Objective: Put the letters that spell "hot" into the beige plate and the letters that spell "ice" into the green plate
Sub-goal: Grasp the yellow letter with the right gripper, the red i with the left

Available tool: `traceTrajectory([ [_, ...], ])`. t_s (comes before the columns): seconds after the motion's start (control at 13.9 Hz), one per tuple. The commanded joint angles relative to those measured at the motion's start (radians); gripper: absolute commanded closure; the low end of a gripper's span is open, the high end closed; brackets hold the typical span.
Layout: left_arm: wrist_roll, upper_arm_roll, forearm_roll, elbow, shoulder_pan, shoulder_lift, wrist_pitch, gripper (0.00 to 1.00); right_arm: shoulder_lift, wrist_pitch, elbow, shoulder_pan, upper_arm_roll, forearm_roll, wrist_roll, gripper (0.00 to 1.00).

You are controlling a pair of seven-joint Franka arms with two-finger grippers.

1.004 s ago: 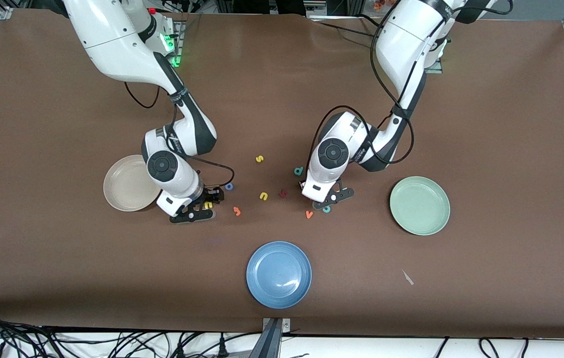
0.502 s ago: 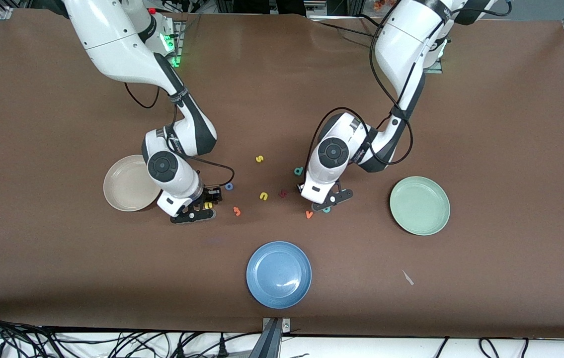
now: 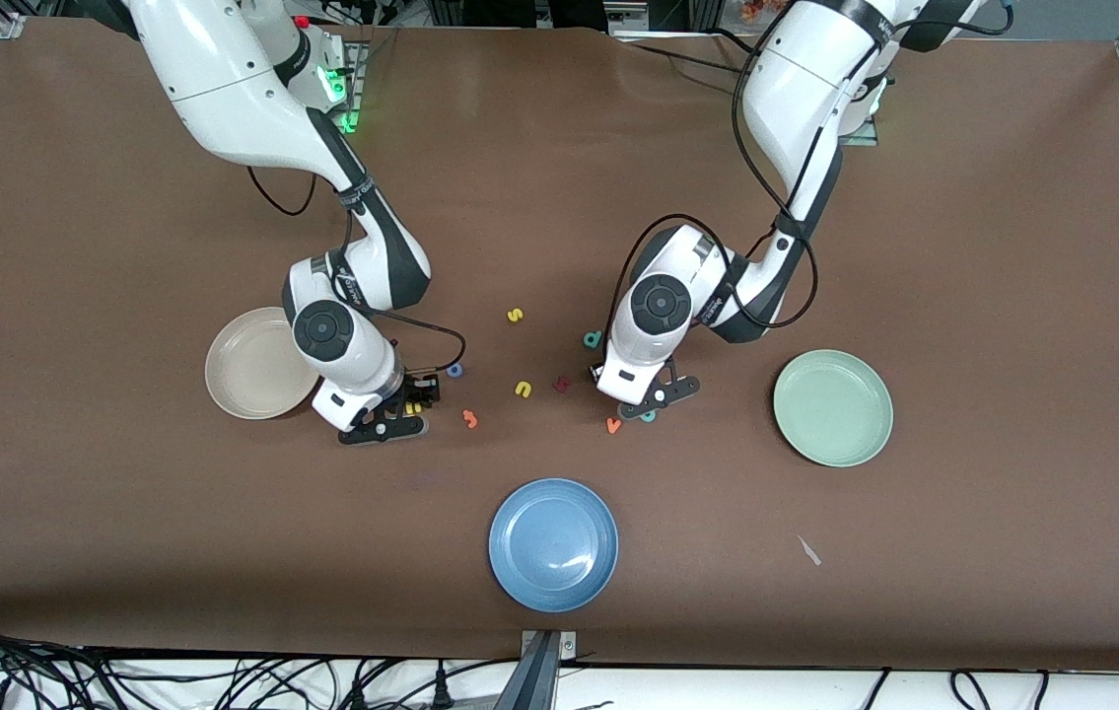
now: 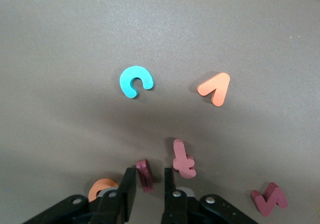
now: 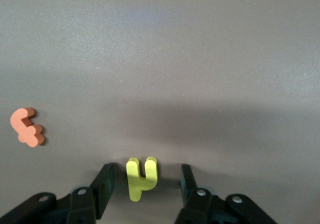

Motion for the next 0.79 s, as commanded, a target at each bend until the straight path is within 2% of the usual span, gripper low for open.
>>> traceTrajectory([
  [0.0,-0.02,0.0,0.02,0.015,-0.004,0.016,-0.004,0.76,0.017,0.011,0.019,0.0,-0.002,-0.004,-0.017,0.51],
  [0.14,-0.02,0.002,0.018,0.015,-0.004,0.017,-0.004,0.76,0.017,0.011,0.021,0.0,-0.002,-0.004,-0.017,0.69],
  [0.22,-0.028,0.002,0.018,0.014,-0.004,0.017,-0.004,0.76,0.019,0.011,0.021,0.0,-0.002,-0.004,-0.017,0.74],
  [0.29,-0.034,0.002,0.02,0.014,-0.004,0.017,-0.004,0.78,0.019,0.011,0.024,0.0,-0.002,-0.003,-0.017,0.76],
  [0.36,-0.034,0.0,0.02,0.014,-0.003,0.017,-0.004,0.94,0.019,0.009,0.027,0.001,-0.002,0.0,-0.014,0.8],
  [0.43,-0.035,0.0,0.018,0.018,0.004,0.016,-0.008,1.0,0.017,0.011,0.027,0.001,-0.002,0.0,-0.014,0.8],
  [0.65,-0.032,0.002,0.02,0.026,0.004,0.005,-0.027,1.0,0.008,-0.008,0.05,-0.005,-0.002,0.008,-0.023,0.87],
  [0.72,-0.031,0.004,0.022,0.029,0.005,-0.003,-0.057,1.0,0.0,-0.061,0.062,-0.012,-0.007,0.005,-0.025,0.88],
])
